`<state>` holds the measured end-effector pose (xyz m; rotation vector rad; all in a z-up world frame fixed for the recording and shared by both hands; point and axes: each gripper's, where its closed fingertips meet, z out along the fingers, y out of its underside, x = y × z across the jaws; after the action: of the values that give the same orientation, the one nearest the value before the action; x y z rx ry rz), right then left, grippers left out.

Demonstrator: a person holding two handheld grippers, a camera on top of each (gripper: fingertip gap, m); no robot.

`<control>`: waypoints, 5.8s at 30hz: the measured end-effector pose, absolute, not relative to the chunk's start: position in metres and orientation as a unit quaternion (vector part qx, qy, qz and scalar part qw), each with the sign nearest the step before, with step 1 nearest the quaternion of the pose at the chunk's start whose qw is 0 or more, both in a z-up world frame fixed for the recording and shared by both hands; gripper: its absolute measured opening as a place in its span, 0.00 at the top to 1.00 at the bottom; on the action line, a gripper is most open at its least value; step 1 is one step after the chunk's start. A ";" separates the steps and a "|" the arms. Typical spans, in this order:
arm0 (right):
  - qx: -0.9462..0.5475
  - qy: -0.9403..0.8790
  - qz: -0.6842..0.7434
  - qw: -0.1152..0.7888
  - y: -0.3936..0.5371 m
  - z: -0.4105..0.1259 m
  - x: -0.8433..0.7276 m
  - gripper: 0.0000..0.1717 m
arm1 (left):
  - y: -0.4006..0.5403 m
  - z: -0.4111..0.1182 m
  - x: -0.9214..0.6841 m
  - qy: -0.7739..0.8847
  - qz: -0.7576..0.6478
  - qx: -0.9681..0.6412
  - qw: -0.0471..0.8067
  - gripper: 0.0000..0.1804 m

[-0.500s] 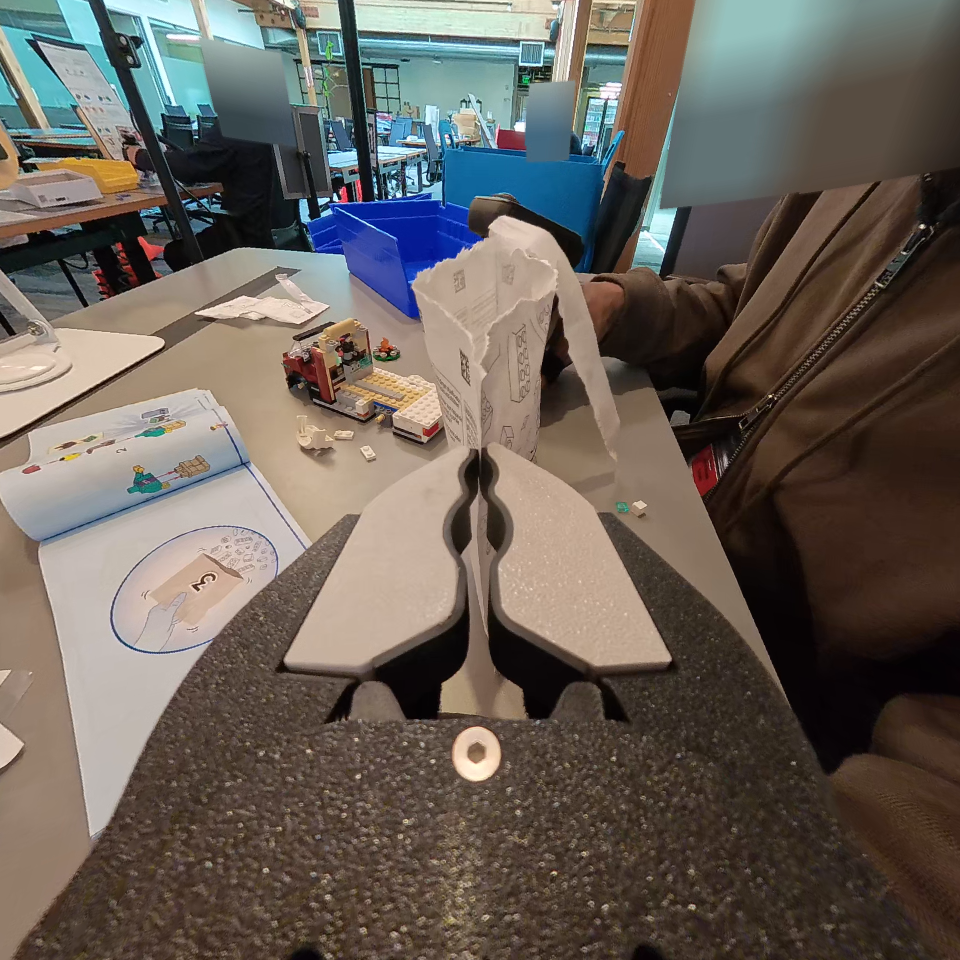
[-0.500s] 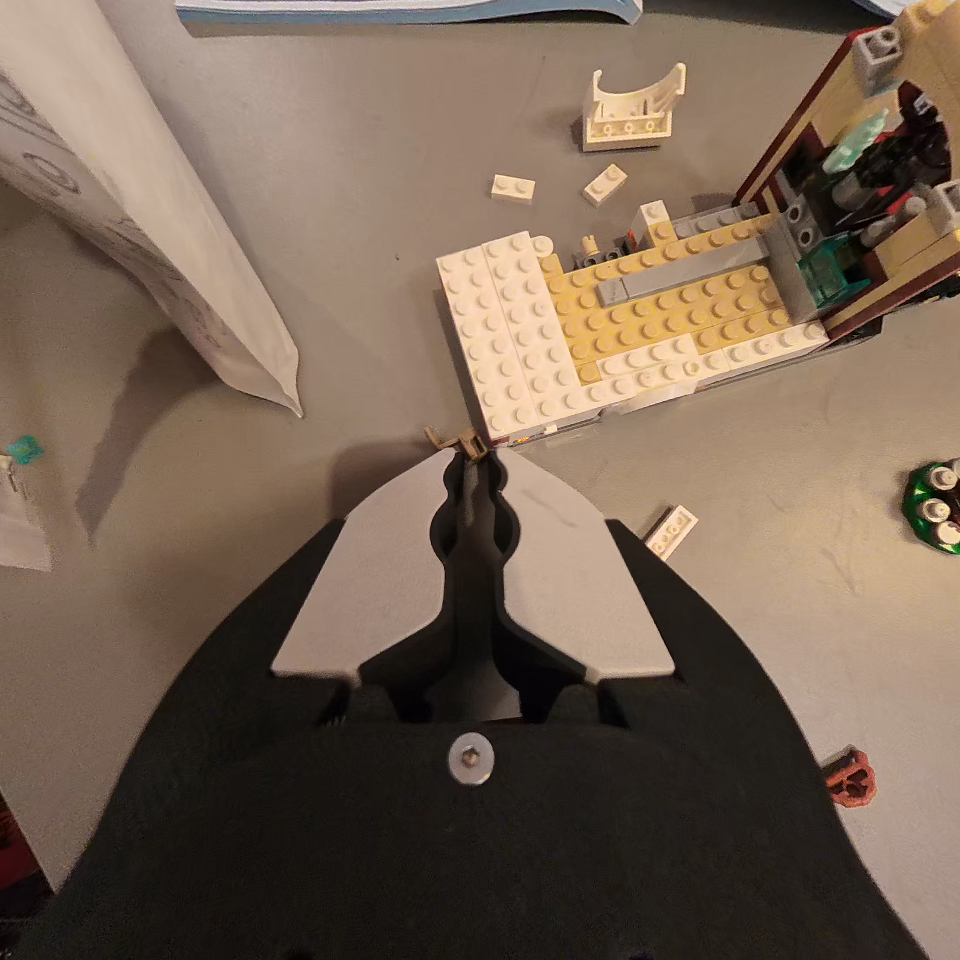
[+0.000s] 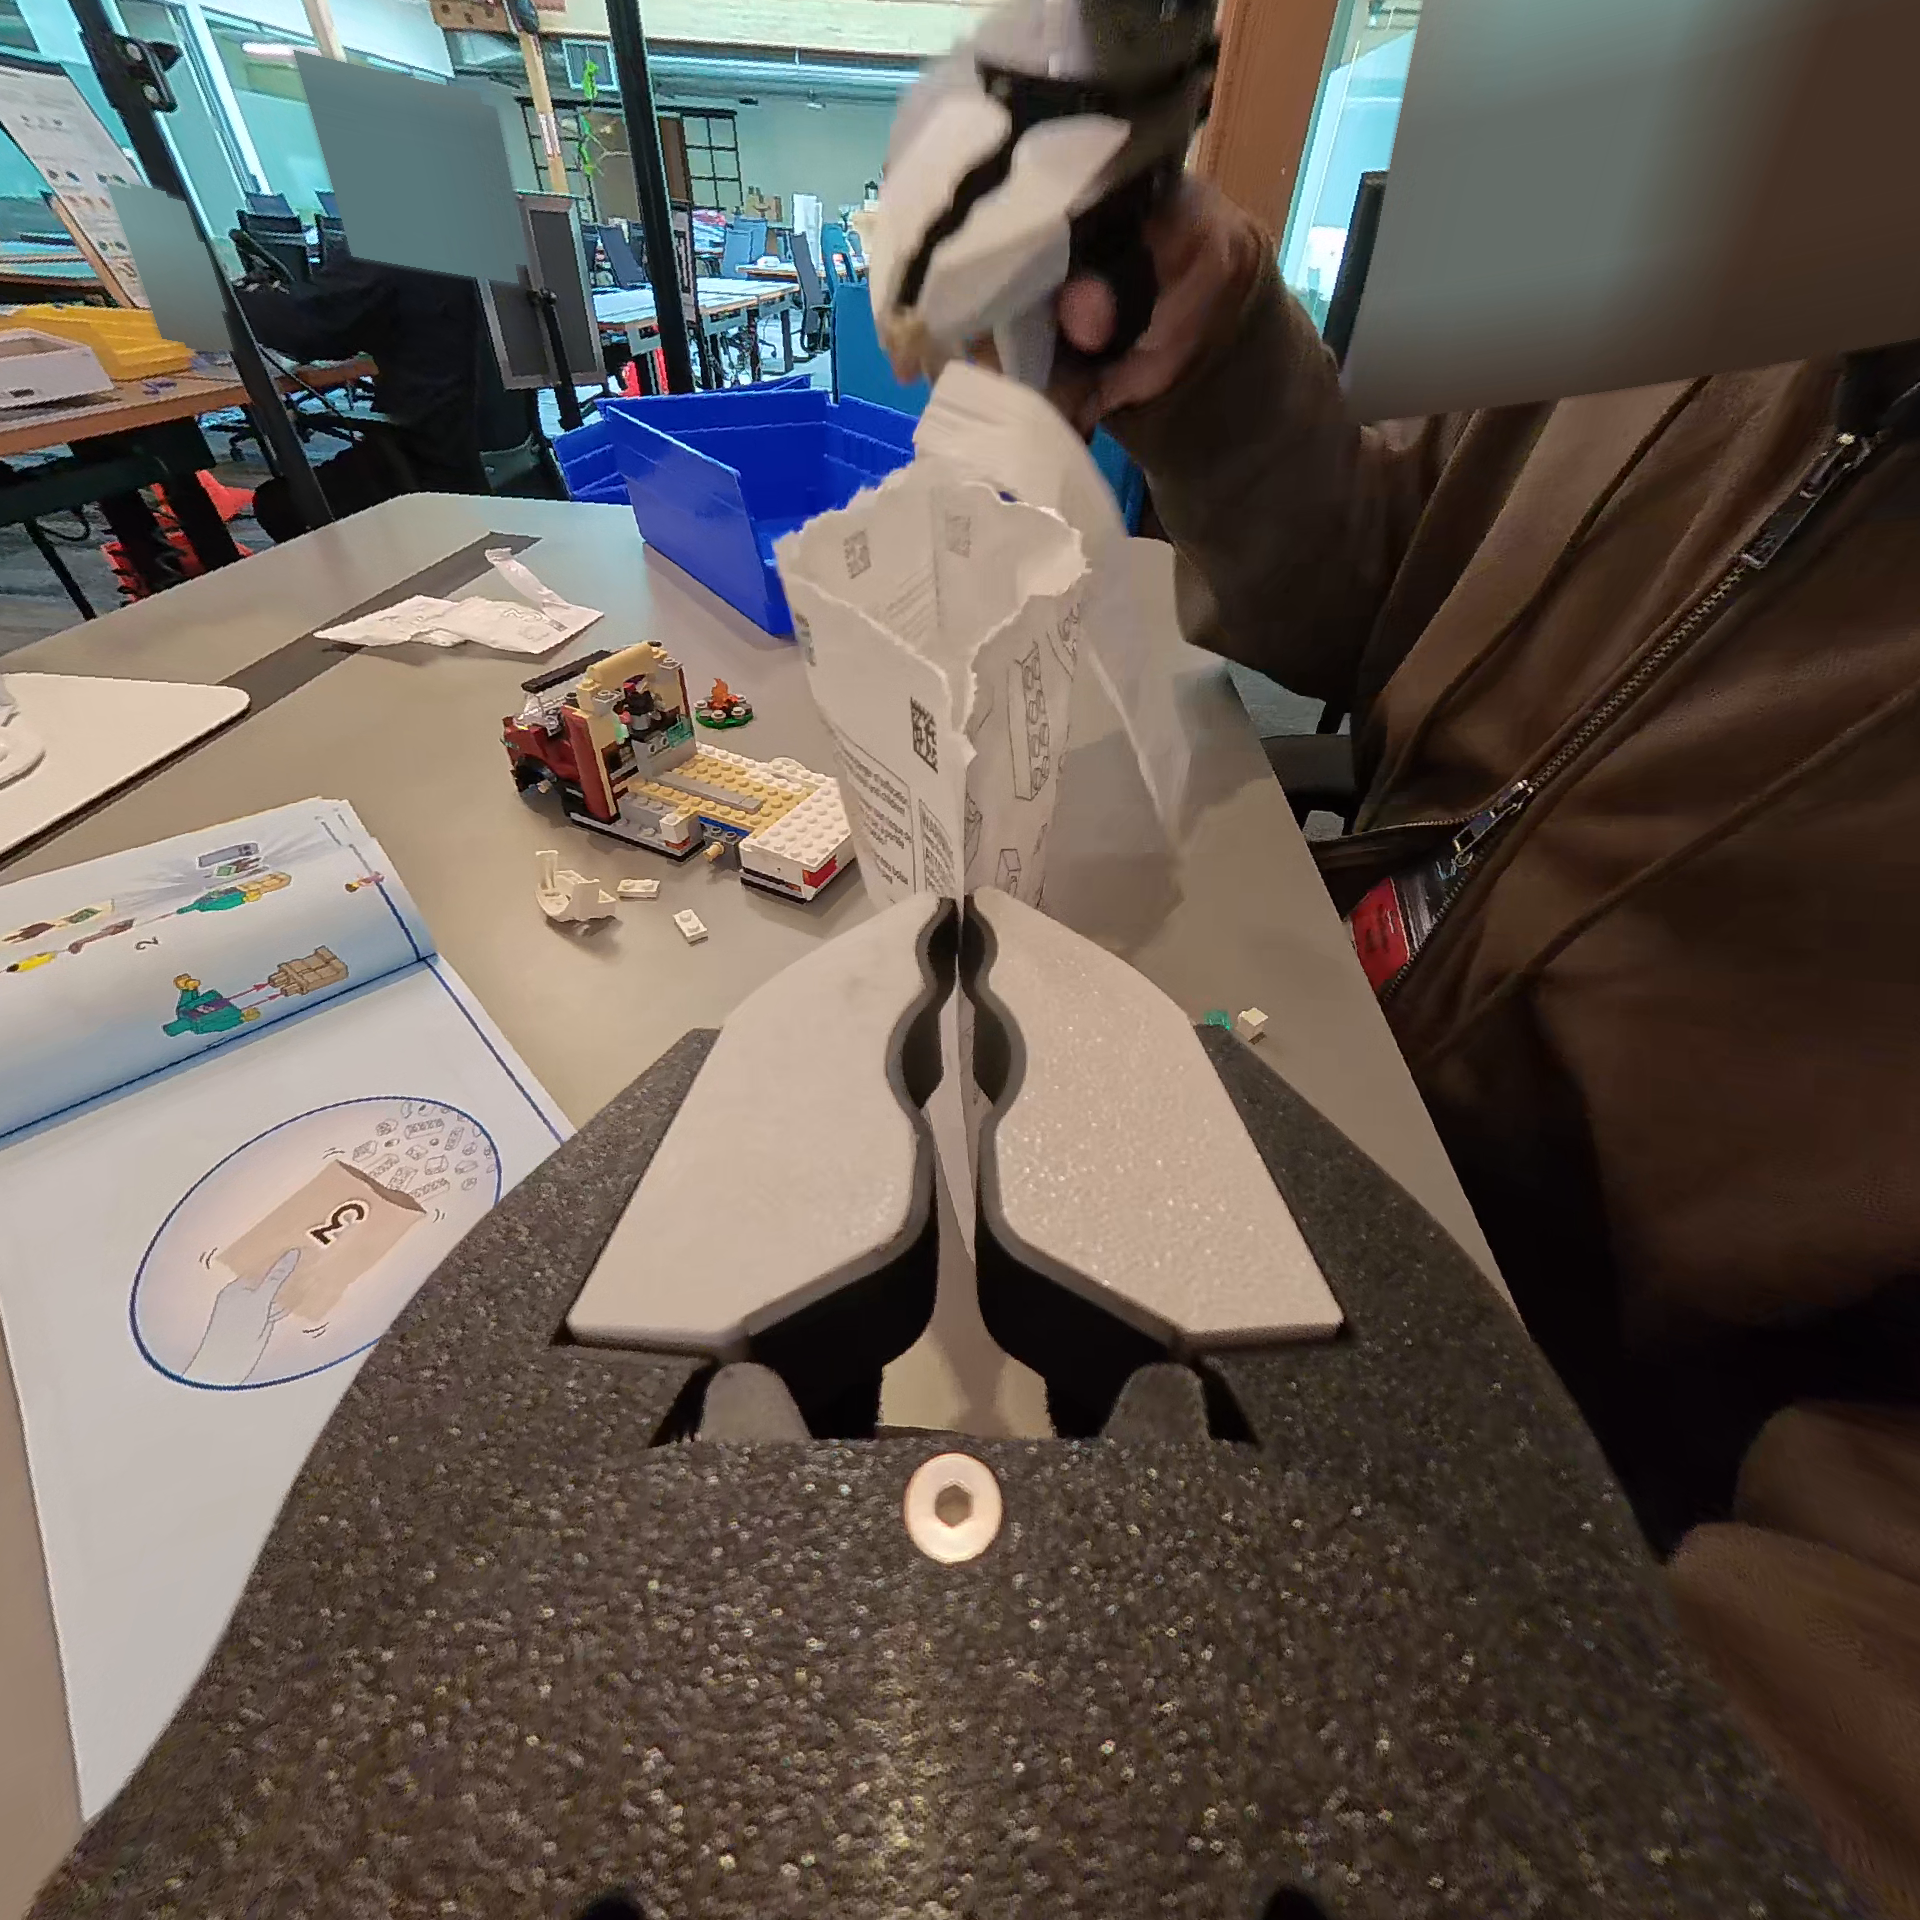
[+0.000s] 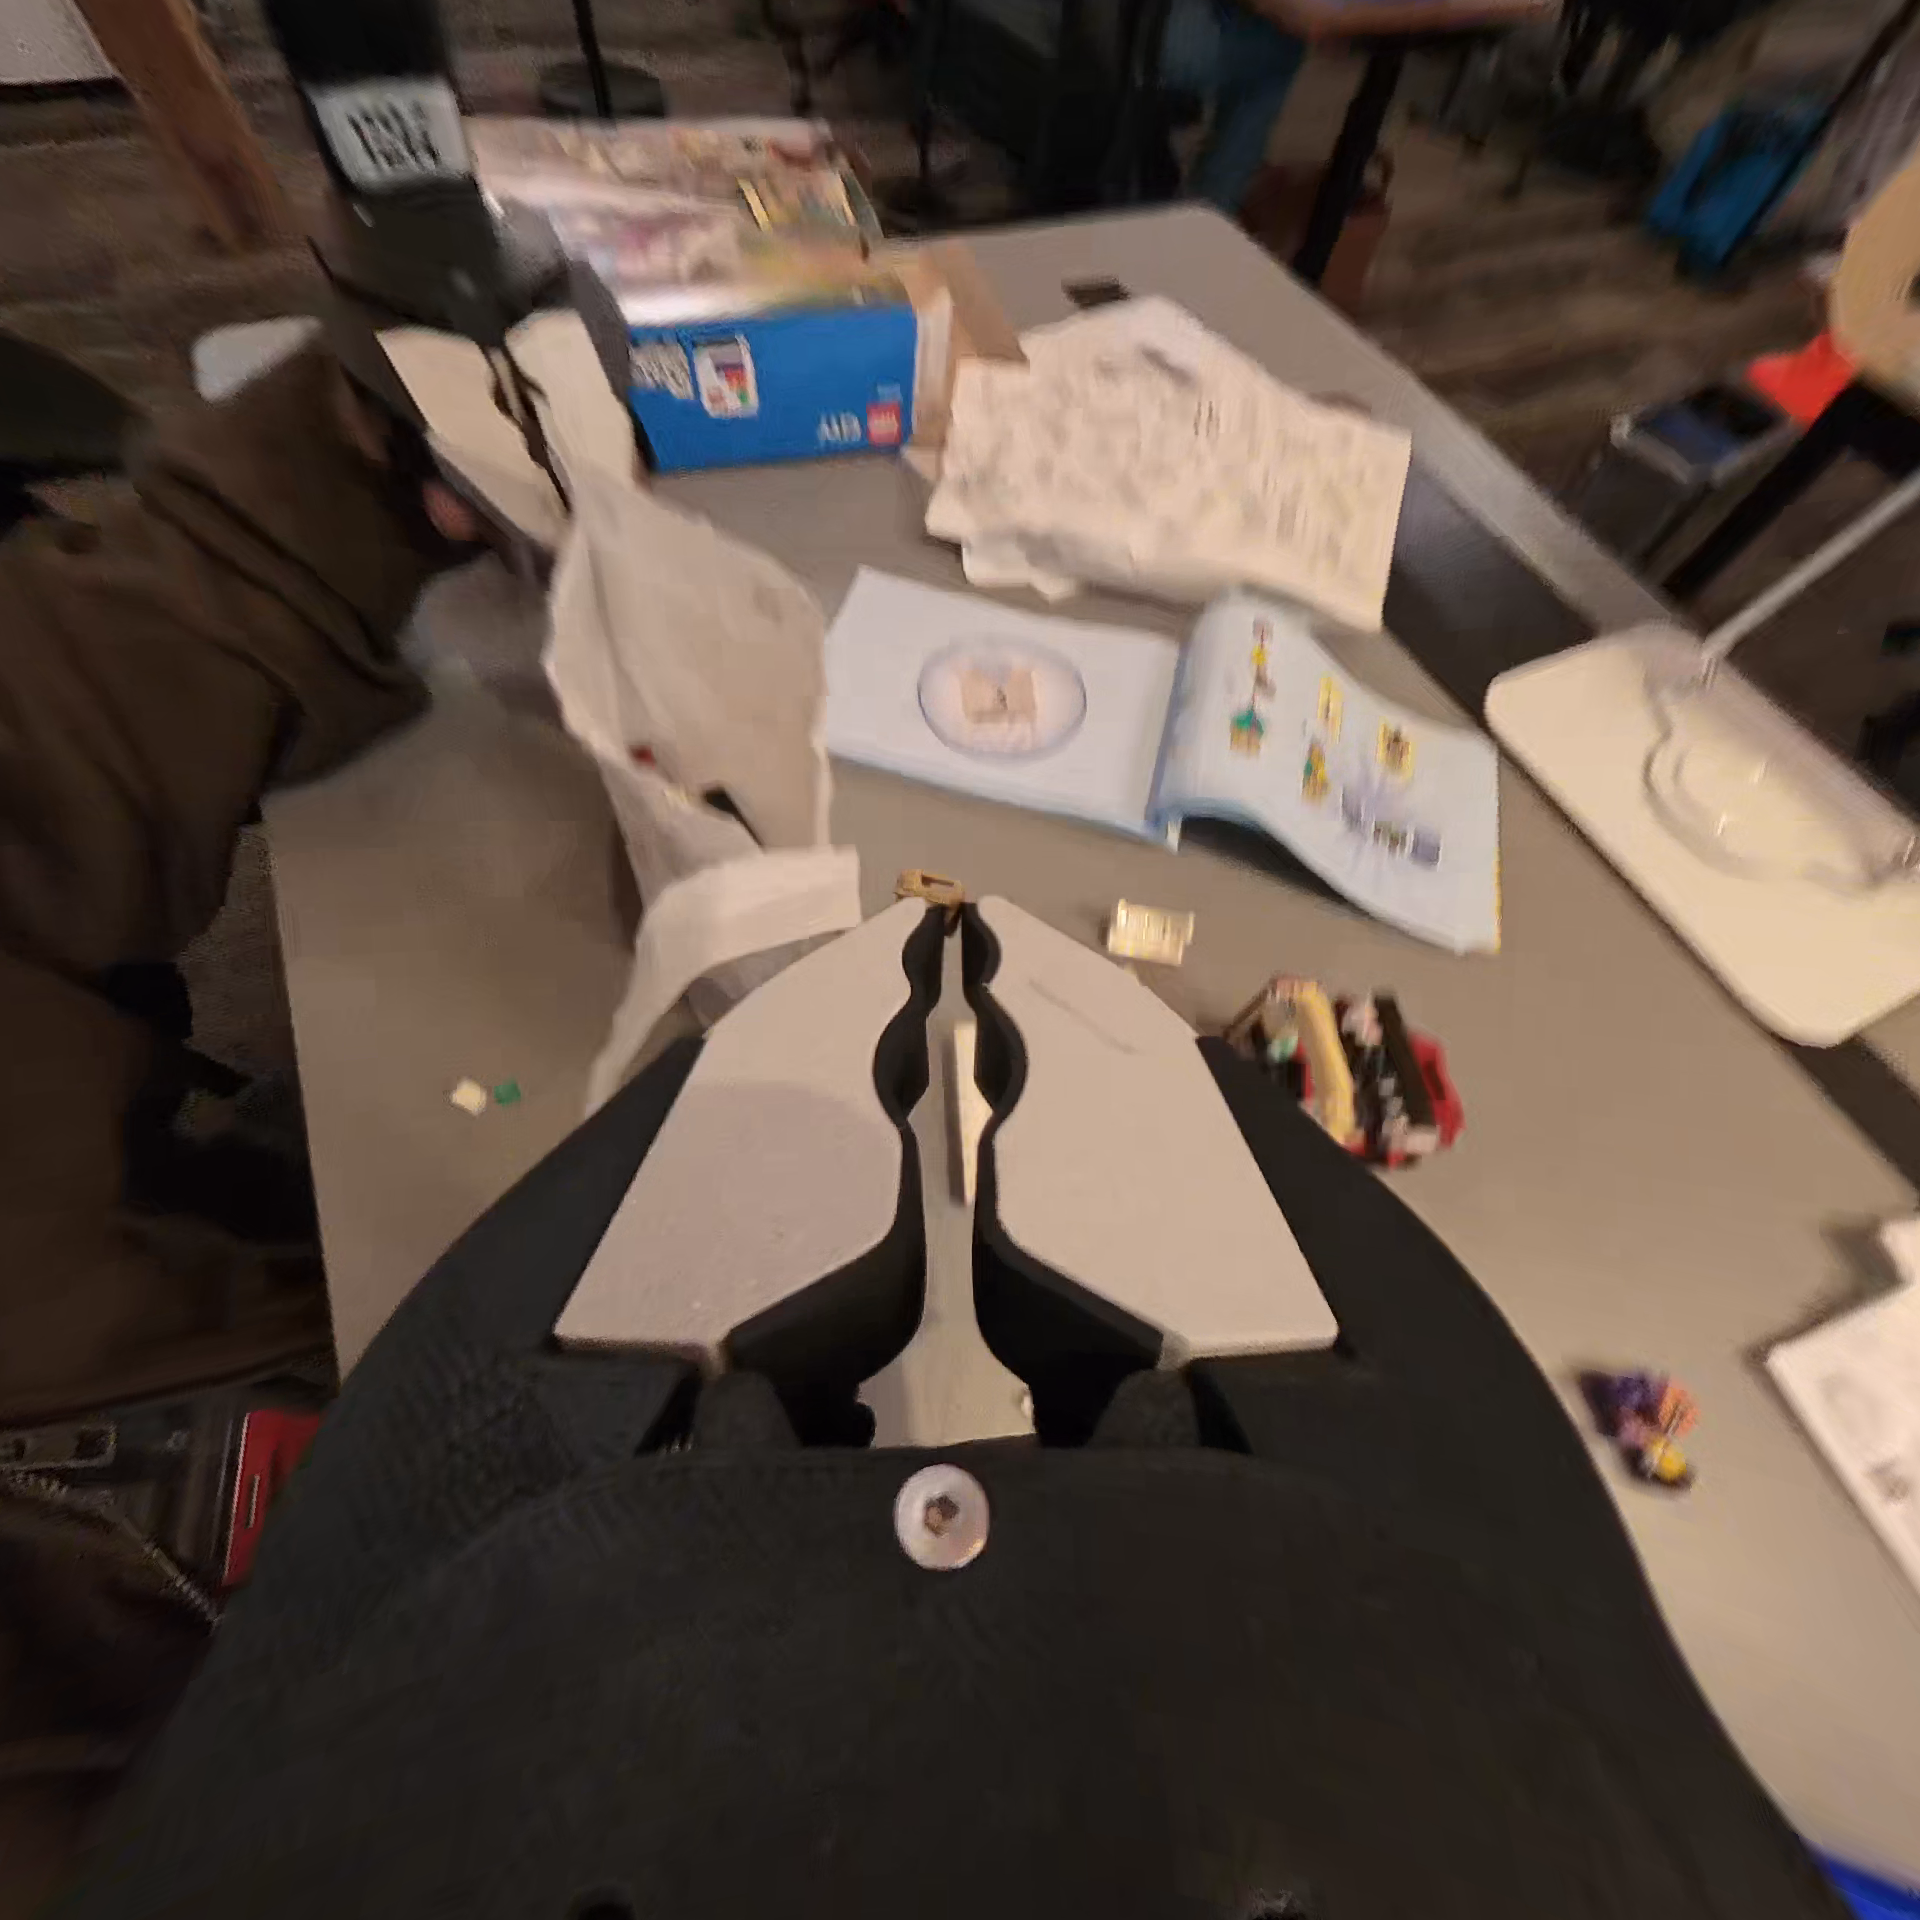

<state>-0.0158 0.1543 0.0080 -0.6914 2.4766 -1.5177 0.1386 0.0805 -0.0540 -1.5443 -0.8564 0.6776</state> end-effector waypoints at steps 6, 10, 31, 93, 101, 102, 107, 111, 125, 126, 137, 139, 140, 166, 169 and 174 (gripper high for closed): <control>-0.306 0.799 -0.515 0.052 0.111 0.037 0.038 0.98 | 0.082 -0.054 0.138 -0.365 0.287 -0.663 0.587 1.00; -0.282 0.801 -0.524 0.073 0.111 0.032 0.030 0.98 | 0.083 -0.054 0.139 -0.363 0.287 -0.667 0.584 1.00; -0.363 0.798 -0.469 0.108 0.174 -0.021 0.053 0.91 | 0.076 -0.054 0.132 -0.375 0.314 -0.666 0.563 1.00; -0.411 0.836 -0.312 0.187 0.195 -0.170 0.158 0.82 | 0.080 -0.054 0.128 -0.372 0.314 -0.669 0.561 1.00; -0.411 0.835 -0.318 0.179 0.196 -0.175 0.163 0.94 | 0.082 -0.054 0.129 -0.369 0.314 -0.672 0.560 1.00; -0.408 0.834 -0.323 0.183 0.197 -0.170 0.164 0.94 | 0.082 -0.054 0.129 -0.370 0.314 -0.672 0.560 1.00; -0.390 0.802 -0.417 0.174 0.192 -0.085 0.150 0.94 | 0.082 -0.054 0.129 -0.370 0.313 -0.671 0.561 1.00; -0.314 0.787 -0.526 0.077 0.152 0.001 0.092 0.94 | 0.083 -0.054 0.128 -0.369 0.311 -0.672 0.562 1.00; -0.230 0.800 -0.542 0.117 0.164 0.005 -0.021 0.76 | 0.086 -0.054 0.130 -0.363 0.305 -0.675 0.565 1.00; -0.225 0.796 -0.546 0.132 0.172 0.001 -0.032 0.75 | 0.087 -0.054 0.130 -0.362 0.303 -0.676 0.566 1.00; -0.263 0.770 -0.513 0.274 0.176 -0.085 -0.006 0.59 | 0.126 -0.051 0.145 -0.307 0.260 -0.692 0.600 1.00; -0.259 0.754 -0.518 0.310 0.169 -0.084 0.002 0.60 | 0.134 -0.053 0.149 -0.299 0.253 -0.694 0.604 1.00; -0.259 0.742 -0.520 0.335 0.169 -0.081 0.007 0.63 | 0.137 -0.053 0.151 -0.294 0.250 -0.696 0.606 1.00; -0.193 0.704 -0.566 0.383 0.227 -0.072 -0.002 1.00 | 0.158 -0.073 0.103 -0.395 0.293 -0.656 0.573 1.00; -0.141 0.712 -0.536 0.432 0.235 -0.076 -0.010 1.00 | 0.171 -0.076 0.100 -0.421 0.262 -0.630 0.598 1.00; -0.087 0.719 -0.485 0.490 0.256 -0.080 -0.016 1.00 | 0.201 -0.078 0.102 -0.440 0.196 -0.594 0.644 1.00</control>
<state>-0.0157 0.2561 -0.0803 -0.2122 1.7470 -1.1778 0.1017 0.2010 -0.0776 -1.3537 -1.0013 0.4470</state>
